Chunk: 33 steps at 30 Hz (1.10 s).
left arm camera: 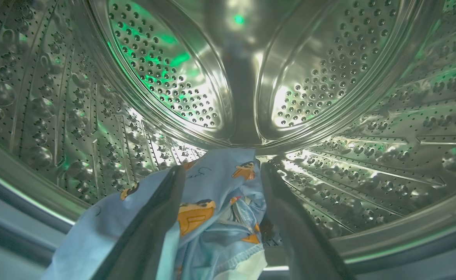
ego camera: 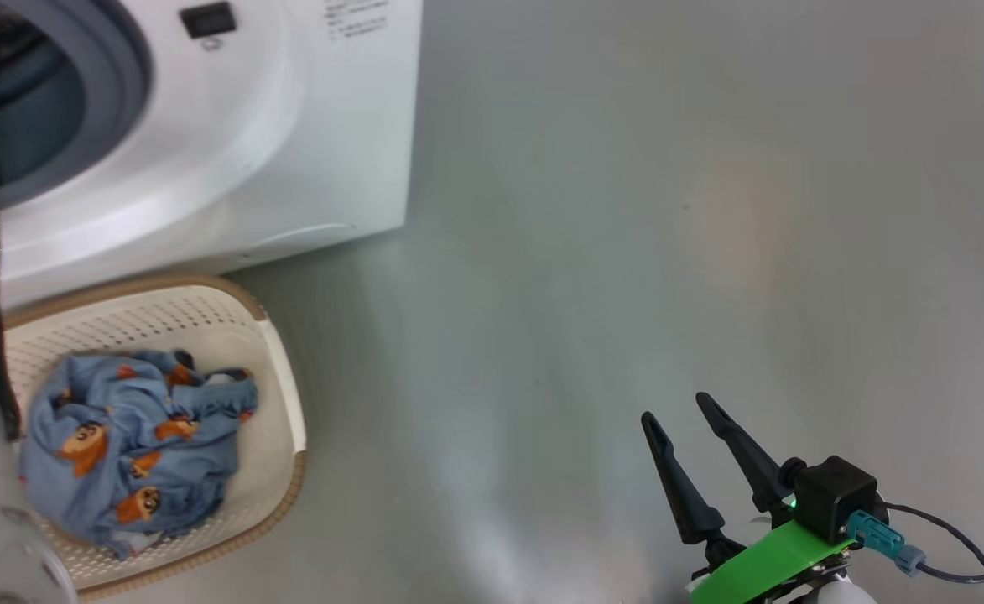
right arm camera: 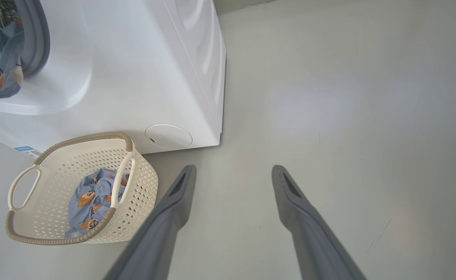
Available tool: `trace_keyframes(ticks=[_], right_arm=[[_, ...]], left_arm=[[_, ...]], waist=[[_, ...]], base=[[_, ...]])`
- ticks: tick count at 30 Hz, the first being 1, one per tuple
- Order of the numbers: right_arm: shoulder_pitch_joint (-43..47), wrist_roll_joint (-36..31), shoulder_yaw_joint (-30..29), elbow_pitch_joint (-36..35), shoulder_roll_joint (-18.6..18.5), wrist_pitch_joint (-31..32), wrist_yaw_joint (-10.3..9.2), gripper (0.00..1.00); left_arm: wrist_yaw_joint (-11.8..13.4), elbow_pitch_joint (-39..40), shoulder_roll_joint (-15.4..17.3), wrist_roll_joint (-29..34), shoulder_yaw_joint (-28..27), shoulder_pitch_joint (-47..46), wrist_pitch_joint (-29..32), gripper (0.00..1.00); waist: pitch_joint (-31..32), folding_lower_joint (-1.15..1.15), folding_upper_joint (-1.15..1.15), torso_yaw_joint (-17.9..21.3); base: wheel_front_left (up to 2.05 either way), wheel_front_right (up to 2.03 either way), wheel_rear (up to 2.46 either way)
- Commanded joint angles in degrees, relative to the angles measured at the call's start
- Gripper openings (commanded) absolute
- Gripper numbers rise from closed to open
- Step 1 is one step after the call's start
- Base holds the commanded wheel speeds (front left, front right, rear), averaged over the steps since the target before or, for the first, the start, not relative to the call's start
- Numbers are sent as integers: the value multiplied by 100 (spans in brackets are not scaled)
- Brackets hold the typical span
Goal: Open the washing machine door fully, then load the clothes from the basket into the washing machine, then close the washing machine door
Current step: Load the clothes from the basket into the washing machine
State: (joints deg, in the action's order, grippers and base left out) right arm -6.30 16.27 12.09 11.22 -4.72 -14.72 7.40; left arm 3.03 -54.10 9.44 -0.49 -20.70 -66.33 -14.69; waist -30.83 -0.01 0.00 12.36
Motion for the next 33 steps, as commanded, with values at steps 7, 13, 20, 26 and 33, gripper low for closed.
trace_keyframes(ticks=[7, 13, 20, 26, 33], right_arm=[[78, 66, 133, 32, -88, -28, 9, 100], [33, 80, 102, 62, -99, -28, 9, 100], [-108, 96, 27, 53, -125, -28, 9, 100], [-204, 61, -119, 22, -165, -28, 9, 100], [-283, -12, -219, -58, -227, -28, 9, 100]], left_arm=[[-52, 146, -17, -86, 45, 678, -31, 100], [-219, 327, -285, -188, 115, 1065, -31, 100], [-362, 904, -494, -145, 374, 1672, -31, 100], [-504, 1448, -627, -338, 581, 2350, -31, 100], [-510, 2472, -654, -1151, 1142, 3511, -31, 100]], waist=[[451, 1, 0, -333], [536, 1, 0, -561], [562, 1, 0, -858], [573, 1, 0, -1152], [543, 1, 0, -1425]], base=[[0, 0, 0], [0, 0, 0], [0, 0, 0], [0, 0, 0], [0, 0, 0]])
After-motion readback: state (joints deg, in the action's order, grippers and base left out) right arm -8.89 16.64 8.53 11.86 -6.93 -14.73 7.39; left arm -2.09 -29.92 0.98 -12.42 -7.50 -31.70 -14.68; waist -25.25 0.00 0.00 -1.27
